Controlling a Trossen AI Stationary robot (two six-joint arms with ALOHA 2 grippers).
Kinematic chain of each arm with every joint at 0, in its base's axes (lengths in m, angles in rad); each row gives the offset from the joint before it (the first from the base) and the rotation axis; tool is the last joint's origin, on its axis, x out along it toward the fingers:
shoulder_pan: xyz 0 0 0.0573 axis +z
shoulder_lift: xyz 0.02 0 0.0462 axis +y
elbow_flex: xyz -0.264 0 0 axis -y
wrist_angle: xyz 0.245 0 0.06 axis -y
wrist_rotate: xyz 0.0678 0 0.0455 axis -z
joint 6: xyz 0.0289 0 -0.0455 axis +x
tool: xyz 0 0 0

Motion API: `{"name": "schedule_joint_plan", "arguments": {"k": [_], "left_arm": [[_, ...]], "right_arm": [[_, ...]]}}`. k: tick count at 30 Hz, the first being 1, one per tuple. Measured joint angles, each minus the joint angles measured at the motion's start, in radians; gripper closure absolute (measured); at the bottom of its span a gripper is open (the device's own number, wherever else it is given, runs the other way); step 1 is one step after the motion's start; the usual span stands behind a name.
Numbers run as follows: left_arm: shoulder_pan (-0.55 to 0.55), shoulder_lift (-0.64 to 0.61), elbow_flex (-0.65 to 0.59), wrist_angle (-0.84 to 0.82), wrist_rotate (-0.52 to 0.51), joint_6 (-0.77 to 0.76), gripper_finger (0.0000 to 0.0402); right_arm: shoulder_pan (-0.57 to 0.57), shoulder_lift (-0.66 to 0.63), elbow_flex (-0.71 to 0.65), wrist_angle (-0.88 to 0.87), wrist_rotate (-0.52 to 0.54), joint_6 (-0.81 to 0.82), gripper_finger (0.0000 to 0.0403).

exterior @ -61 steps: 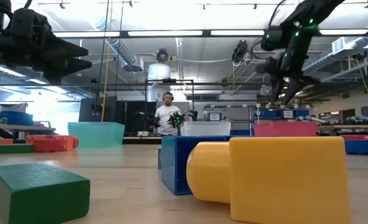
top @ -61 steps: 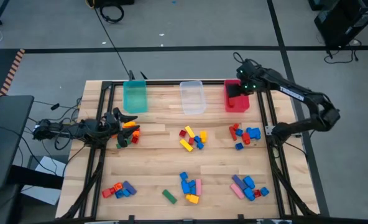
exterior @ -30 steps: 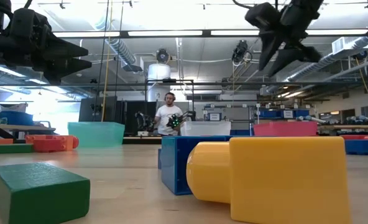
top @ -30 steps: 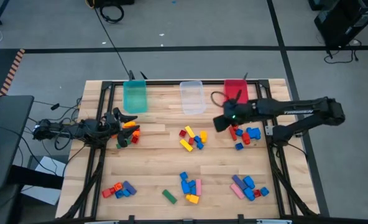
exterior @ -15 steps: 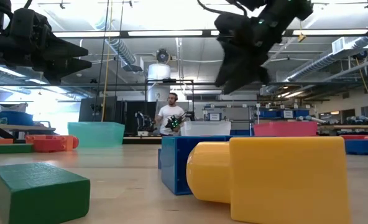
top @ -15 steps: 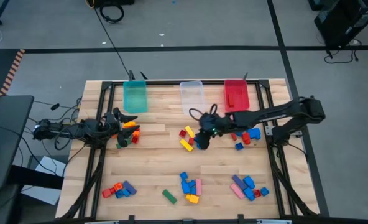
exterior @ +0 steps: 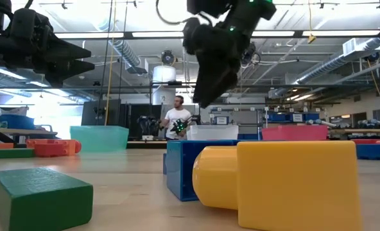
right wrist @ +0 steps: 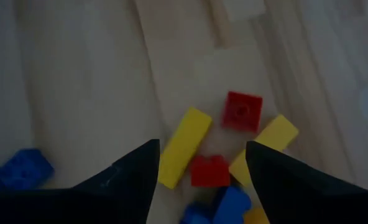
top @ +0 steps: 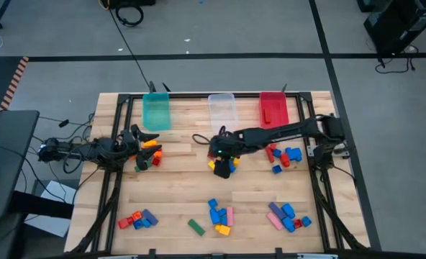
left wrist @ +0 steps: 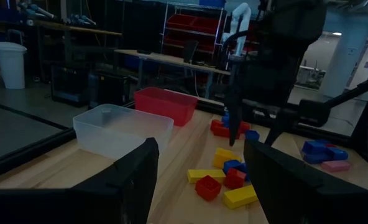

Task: Sort blocks by size
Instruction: Put the red 4 stud game piece into the transparent bin

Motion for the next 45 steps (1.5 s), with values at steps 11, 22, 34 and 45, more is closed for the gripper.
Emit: {"name": "schedule_joint_plan", "arguments": {"k": [11,22,34,45], "left_arm": [[0.000,0.000,0.000,0.000,0.000,0.000,0.0156],[0.000,0.000,0.000,0.000,0.000,0.000,0.0156],[0.000,0.000,0.000,0.007,0.000,0.000,0.0156],[0.000,0.000,0.000,0.009,0.000,0.000,0.0156]], "right_arm": [[-0.022,0.139,0.075,-0.127,-0.084,-0.032,0.0142],[-0.024,0.166,0.060,-0.124,-0.069,-0.053,0.0165],[-0.024,0.220,0.066,-0.091,-0.062,-0.079,0.0190],[-0.022,0.216,0.063,-0.082,-0.067,-0.100,0.0244]]}}
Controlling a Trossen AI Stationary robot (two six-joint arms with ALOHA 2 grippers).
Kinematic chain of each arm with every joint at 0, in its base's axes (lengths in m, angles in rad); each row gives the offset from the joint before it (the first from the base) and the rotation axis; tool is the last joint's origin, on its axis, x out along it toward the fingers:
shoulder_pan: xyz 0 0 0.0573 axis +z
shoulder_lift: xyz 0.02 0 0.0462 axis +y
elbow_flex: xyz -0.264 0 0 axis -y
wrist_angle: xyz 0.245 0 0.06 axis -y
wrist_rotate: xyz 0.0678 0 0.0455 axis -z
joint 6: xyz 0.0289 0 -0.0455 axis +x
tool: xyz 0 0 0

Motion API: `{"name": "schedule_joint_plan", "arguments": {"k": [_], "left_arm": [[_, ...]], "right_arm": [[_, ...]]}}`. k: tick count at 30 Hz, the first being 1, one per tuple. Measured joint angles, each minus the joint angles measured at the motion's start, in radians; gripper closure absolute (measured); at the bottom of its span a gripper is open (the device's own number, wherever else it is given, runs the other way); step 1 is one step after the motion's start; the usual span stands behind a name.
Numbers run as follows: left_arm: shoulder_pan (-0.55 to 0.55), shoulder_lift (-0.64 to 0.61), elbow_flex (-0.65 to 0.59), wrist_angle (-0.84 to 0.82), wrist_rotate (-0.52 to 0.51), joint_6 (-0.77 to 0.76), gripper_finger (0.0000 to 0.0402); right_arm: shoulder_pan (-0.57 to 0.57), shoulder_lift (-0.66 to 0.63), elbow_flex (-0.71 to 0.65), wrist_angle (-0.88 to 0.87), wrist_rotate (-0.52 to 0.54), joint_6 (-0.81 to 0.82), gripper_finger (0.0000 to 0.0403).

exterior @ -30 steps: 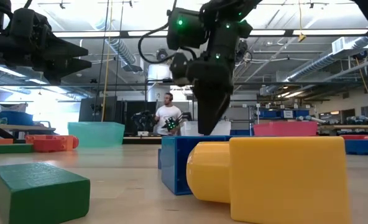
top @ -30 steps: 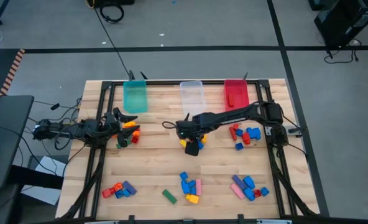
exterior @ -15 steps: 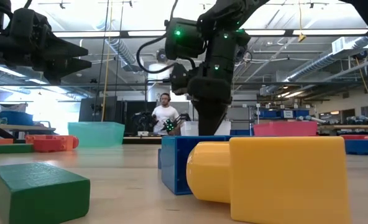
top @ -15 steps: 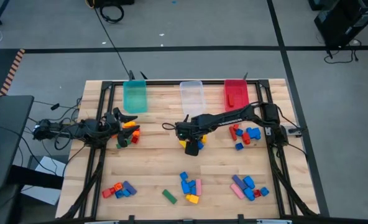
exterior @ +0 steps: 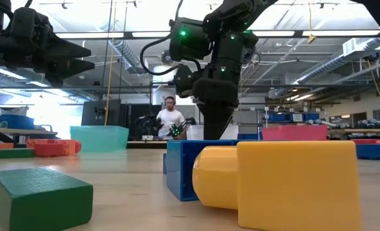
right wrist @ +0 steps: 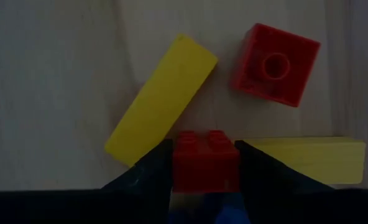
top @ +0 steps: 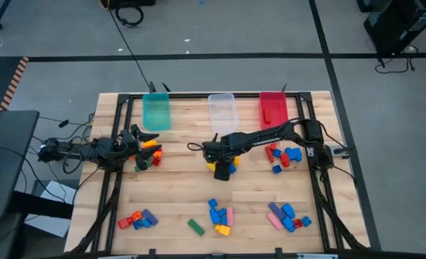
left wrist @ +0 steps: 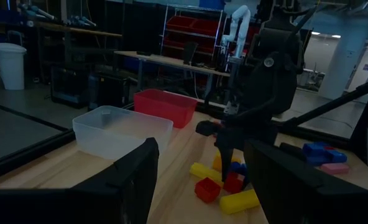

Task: Sort blocks by size
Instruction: Put the red 4 stud game piece into the transparent bin

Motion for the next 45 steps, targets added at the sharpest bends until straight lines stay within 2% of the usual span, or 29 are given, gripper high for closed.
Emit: {"name": "schedule_joint_plan", "arguments": {"k": [7,17,21,25,33,36,41,45], "left_arm": [[0.000,0.000,0.000,0.000,0.000,0.000,0.0156],[0.000,0.000,0.000,0.016,0.000,0.000,0.0156],[0.000,0.000,0.000,0.016,0.000,0.000,0.0156],[0.000,0.000,0.000,0.015,0.000,0.000,0.0156],[0.000,0.000,0.000,0.014,0.000,0.000,0.0156],[0.000,0.000,0.000,0.016,0.000,0.000,0.0156],[0.000,0.000,0.000,0.014,0.000,0.000,0.0156],[0.000,0.000,0.000,0.014,0.000,0.000,0.0156]], "right_arm": [[0.000,-0.015,0.010,-0.029,-0.008,0.012,0.0236],[-0.029,-0.087,0.184,-0.133,0.019,0.076,0.0243],[-0.067,-0.159,0.209,-0.107,0.104,0.075,0.0243],[-0.153,-0.210,0.208,-0.091,0.177,0.064,0.0242],[-0.387,-0.204,0.207,-0.046,0.174,0.105,0.0242],[-0.451,-0.176,0.207,-0.045,0.137,0.136,0.0242],[-0.495,-0.099,0.207,-0.045,0.036,0.139,0.0236],[-0.491,-0.054,0.207,-0.046,0.010,0.139,0.0224]]}}
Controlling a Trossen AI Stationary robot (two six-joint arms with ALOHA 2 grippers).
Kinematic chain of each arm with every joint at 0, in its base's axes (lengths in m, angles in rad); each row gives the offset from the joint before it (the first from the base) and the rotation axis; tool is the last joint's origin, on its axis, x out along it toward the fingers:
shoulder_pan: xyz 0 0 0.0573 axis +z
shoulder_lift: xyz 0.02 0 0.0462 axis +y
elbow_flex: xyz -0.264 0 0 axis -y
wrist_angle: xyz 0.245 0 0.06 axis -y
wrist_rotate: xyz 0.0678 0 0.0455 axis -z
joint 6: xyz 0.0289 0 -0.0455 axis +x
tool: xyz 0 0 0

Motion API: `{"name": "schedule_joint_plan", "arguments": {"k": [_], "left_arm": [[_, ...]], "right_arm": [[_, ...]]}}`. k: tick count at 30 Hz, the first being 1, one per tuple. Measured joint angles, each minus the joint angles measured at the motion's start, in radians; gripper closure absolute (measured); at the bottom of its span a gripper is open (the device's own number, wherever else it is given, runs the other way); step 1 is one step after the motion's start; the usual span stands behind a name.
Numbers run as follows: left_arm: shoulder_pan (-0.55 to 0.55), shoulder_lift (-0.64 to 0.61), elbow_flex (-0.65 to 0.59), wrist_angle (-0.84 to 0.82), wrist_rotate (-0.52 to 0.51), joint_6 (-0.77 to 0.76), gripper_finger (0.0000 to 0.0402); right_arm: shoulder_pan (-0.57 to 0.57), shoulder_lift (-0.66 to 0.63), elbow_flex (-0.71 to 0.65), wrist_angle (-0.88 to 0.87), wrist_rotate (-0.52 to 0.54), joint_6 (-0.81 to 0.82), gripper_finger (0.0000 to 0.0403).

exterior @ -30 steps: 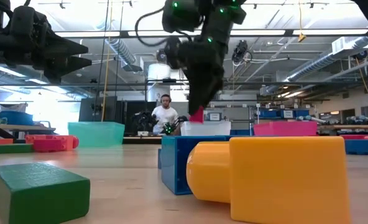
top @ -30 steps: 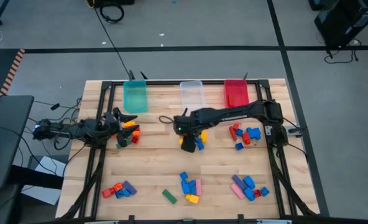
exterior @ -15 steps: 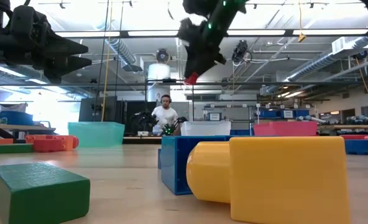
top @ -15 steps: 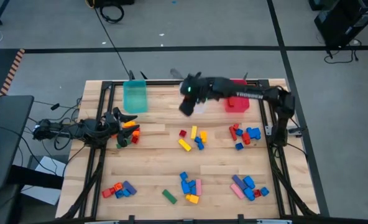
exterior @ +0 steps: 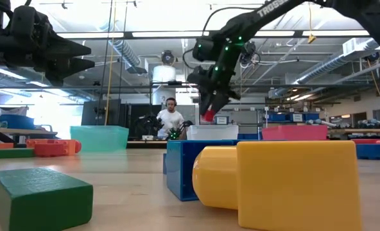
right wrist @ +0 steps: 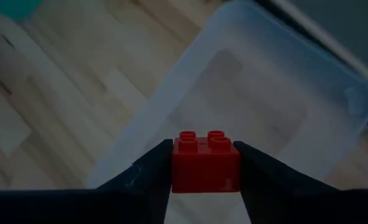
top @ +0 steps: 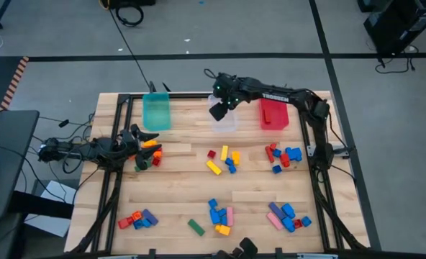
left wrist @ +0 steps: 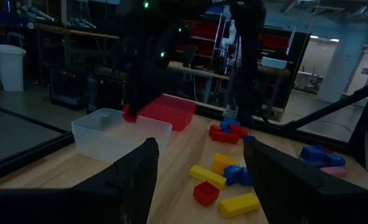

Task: Sort blocks by size
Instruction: Put the red 4 stud game piece into the transparent bin

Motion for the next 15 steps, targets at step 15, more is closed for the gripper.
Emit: {"name": "schedule_joint_plan", "arguments": {"k": [15], "left_arm": [[0.000,0.000,0.000,0.051,0.000,-0.130,0.0156]], "right_arm": [[0.008,-0.080,0.001,-0.151,-0.019,0.048,0.0185]]}}
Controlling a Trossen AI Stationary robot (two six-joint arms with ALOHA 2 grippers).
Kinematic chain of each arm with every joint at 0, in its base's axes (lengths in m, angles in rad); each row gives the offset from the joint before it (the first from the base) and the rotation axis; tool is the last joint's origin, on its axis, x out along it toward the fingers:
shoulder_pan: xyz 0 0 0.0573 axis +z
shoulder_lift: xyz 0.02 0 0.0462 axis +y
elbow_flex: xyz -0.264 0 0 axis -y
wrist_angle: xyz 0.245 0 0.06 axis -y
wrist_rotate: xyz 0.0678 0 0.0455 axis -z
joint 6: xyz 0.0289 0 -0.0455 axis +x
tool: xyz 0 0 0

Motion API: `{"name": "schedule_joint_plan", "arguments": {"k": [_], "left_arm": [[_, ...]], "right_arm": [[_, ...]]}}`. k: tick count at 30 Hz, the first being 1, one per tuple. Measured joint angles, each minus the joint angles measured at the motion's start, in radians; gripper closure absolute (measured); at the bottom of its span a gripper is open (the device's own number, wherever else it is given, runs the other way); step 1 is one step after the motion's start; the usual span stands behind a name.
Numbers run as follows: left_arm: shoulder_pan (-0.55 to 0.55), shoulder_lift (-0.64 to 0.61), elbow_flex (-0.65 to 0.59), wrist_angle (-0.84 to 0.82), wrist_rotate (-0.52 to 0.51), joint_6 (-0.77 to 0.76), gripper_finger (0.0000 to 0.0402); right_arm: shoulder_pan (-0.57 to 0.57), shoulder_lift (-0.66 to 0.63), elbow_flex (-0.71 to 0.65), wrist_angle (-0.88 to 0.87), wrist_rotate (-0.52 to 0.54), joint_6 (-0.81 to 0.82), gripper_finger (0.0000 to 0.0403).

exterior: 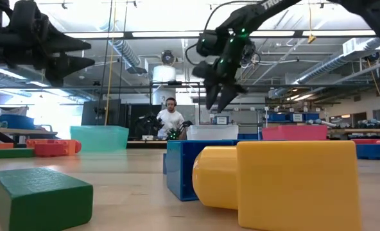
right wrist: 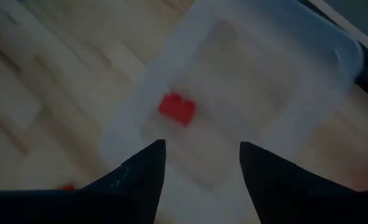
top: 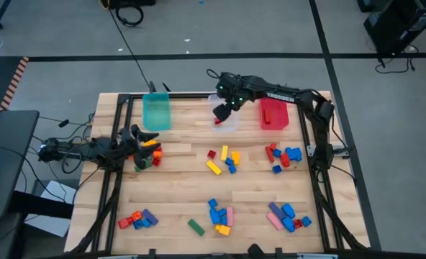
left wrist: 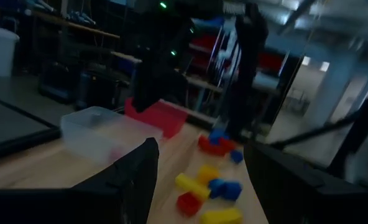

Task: Sort blocks by size
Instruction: Put the red 4 stud game piece into the transparent bin

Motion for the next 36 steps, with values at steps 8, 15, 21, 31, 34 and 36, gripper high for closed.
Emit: {"name": "schedule_joint_plan", "arguments": {"k": [8,15,21,31,34,36], "left_arm": [[0.000,0.003,0.048,-0.078,0.000,-0.110,0.0156],[0.000,0.120,0.190,-0.302,-0.013,-0.165,0.0156],[0.000,0.348,0.344,-0.425,-0.120,-0.262,0.0156],[0.000,0.803,0.783,-0.867,-0.148,-0.376,0.0156],[0.000,0.916,0.897,-0.960,-0.119,-0.375,0.0156],[0.000,0.985,0.960,-1.037,-0.106,-0.386,0.0156]], "right_arm": [[0.113,-0.176,-0.048,-0.121,0.099,0.062,0.0217],[0.262,-0.417,-0.282,-0.028,0.134,0.194,0.0228],[0.370,-0.627,-0.517,0.052,0.171,0.363,0.0228],[0.531,-0.877,-0.850,0.214,0.235,0.429,0.0229],[0.547,-0.930,-0.944,0.294,0.199,0.415,0.0231],[0.550,-0.958,-1.001,0.355,0.172,0.414,0.0233]]}}
